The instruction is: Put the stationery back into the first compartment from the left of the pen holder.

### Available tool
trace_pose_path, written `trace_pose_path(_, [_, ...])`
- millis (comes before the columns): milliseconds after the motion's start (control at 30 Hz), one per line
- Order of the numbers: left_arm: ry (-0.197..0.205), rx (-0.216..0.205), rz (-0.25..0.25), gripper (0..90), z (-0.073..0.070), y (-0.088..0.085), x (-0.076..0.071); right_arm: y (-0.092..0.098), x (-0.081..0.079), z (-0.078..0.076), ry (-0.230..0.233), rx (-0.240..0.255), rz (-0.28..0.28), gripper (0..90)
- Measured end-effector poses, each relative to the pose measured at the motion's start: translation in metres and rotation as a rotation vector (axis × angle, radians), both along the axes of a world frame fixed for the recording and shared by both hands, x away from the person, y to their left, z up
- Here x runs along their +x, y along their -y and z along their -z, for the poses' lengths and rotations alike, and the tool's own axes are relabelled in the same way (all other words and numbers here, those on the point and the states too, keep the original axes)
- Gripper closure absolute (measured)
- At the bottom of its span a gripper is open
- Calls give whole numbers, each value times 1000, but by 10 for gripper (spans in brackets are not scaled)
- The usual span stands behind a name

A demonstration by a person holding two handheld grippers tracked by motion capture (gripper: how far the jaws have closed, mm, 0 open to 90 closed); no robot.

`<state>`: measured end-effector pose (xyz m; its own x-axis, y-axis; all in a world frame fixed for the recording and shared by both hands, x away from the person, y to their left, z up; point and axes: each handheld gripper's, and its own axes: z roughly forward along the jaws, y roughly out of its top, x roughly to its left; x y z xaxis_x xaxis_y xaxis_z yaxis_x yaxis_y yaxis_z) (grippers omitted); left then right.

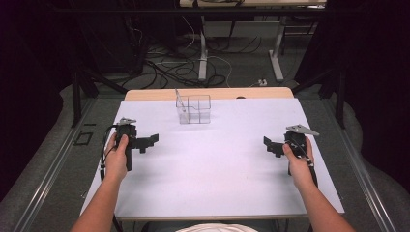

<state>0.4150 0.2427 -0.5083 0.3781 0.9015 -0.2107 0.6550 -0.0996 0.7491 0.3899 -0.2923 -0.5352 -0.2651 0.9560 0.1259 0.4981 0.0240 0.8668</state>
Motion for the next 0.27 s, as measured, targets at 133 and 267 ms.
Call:
trace_pose_path(133, [-3, -3, -6, 2, 0, -1, 1, 3, 0, 3, -15, 16, 24, 0])
trace_pose_path(267, [-3, -12, -14, 3, 0, -1, 1, 6, 1, 4, -16, 15, 34, 0])
